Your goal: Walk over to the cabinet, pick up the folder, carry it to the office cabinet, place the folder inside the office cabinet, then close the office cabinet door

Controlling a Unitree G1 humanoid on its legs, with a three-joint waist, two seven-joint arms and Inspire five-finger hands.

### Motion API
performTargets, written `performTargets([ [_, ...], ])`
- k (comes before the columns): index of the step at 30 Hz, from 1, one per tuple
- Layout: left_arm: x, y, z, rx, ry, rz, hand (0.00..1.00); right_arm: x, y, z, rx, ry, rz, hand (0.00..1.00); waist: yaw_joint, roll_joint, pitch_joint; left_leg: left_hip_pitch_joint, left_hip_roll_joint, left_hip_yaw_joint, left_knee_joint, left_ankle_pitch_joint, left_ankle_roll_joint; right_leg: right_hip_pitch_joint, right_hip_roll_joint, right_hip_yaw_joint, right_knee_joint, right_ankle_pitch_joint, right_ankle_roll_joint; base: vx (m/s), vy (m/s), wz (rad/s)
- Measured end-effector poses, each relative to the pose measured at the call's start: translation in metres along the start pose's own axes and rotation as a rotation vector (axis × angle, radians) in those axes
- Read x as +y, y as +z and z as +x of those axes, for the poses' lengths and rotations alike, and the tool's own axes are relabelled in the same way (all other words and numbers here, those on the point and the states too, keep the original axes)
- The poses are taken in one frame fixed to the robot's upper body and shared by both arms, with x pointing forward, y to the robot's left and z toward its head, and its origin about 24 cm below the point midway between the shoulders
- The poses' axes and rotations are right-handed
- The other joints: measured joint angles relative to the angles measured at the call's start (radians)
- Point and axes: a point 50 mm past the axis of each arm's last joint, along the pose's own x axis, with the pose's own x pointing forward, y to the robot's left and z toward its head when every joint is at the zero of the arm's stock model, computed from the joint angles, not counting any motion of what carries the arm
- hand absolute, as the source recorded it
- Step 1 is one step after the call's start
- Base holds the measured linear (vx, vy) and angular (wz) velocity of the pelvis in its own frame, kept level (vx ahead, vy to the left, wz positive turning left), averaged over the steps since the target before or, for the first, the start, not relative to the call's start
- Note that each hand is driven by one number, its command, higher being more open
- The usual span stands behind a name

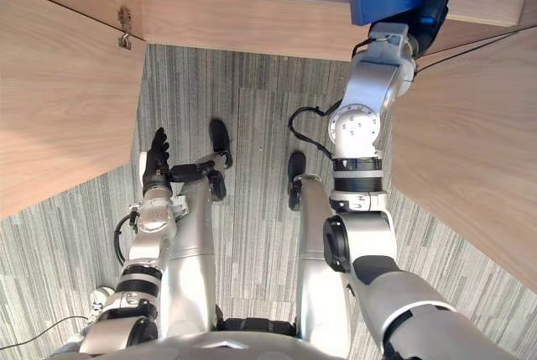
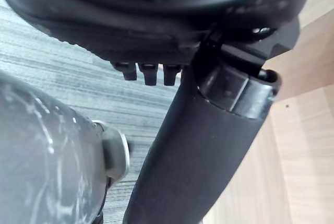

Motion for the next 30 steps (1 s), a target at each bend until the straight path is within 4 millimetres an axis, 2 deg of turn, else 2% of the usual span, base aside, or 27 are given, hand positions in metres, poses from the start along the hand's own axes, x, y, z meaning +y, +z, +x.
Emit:
performTargets([
  [4, -0.002, -0.001, -0.001, 0.006, -0.003, -0.002, 1.00, 0.007, -0.001, 0.001, -0.001, 0.000, 0.012, 1.00, 0.002, 0.000, 0.000, 0.007, -0.002, 0.002, -0.034, 0.021, -0.003, -0.003, -0.001, -0.004, -0.014, 0.011, -0.008, 0.02, 0.042, 0.03],
  [9, -0.006, 0.000, -0.001, 0.000, -0.019, 0.002, 1.00, 0.036, -0.006, 0.006, 0.012, 0.070, 0.015, 1.00, 0.013, 0.002, -0.001, 0.007, -0.002, -0.001, -0.047, 0.042, -0.006, -0.010, 0.000, -0.009, -0.014, 0.012, -0.013, 0.05, 0.044, 0.03],
  [14, -0.012, 0.003, -0.003, -0.011, -0.049, -0.008, 1.00, 0.053, -0.004, 0.008, 0.022, 0.178, -0.052, 1.00, 0.029, 0.003, -0.002, 0.007, -0.003, -0.001, -0.047, 0.042, -0.006, -0.010, 0.000, -0.010, -0.014, 0.010, -0.014, 0.05, 0.053, 0.01],
  [23, -0.020, 0.003, -0.005, -0.015, -0.088, 0.005, 1.00, 0.057, -0.006, 0.009, 0.036, 0.246, -0.122, 1.00, 0.029, 0.007, -0.008, 0.008, -0.011, -0.001, -0.049, 0.040, -0.007, -0.009, -0.009, -0.013, -0.009, 0.010, -0.015, 0.03, 0.060, 0.03],
  [30, -0.023, 0.003, -0.005, -0.015, -0.112, 0.011, 1.00, 0.058, -0.007, 0.017, 0.074, 0.355, -0.321, 1.00, 0.018, 0.007, -0.010, 0.008, -0.016, 0.001, -0.050, 0.046, 0.001, -0.007, -0.015, -0.013, -0.012, 0.011, -0.013, 0.04, 0.055, 0.01],
])
